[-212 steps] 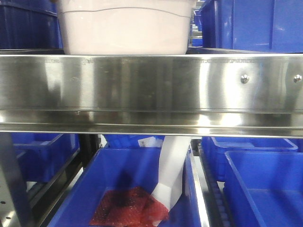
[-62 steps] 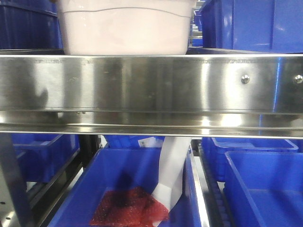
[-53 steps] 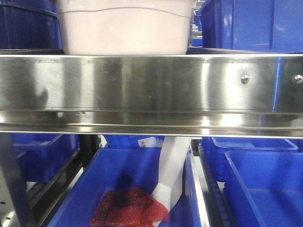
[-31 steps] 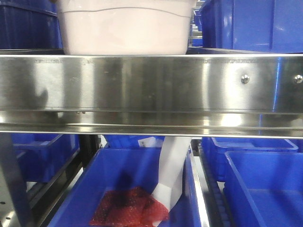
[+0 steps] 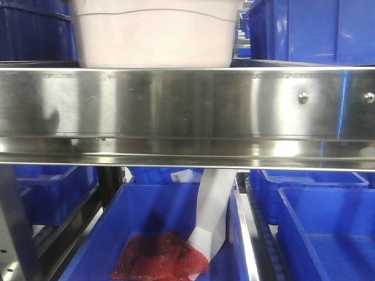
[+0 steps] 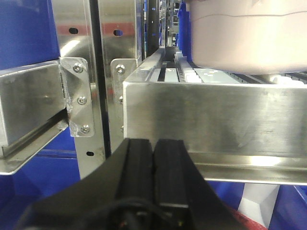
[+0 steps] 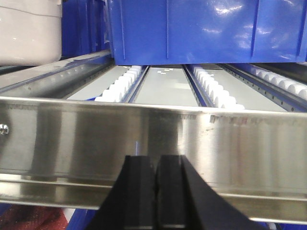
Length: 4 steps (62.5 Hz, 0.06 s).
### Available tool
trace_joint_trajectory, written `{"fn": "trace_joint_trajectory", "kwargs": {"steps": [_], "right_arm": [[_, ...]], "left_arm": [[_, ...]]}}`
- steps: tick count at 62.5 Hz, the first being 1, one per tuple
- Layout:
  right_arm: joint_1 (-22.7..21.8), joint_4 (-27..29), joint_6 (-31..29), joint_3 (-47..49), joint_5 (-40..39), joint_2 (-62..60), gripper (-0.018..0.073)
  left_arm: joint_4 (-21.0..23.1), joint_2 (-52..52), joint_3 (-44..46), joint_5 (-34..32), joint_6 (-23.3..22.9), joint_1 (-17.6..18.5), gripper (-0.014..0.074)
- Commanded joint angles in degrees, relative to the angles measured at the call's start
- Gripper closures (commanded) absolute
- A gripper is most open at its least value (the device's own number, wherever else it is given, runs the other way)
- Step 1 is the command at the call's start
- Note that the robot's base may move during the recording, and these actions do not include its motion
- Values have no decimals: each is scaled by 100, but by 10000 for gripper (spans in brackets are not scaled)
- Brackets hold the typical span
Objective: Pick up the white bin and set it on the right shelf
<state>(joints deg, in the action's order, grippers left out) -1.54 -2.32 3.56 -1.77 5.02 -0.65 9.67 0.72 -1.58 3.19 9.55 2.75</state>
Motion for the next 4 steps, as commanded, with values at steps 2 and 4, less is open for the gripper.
{"fn": "trace_joint_trajectory", "kwargs": {"steps": [2,4], "right_arm": [[-40,4,-6,11,-462,-101,491],[-40,4,-6,11,-462,-101,491]], "left_arm": [[2,57,-101,-502,-27,31,715],[2,57,-101,-502,-27,31,715]]}}
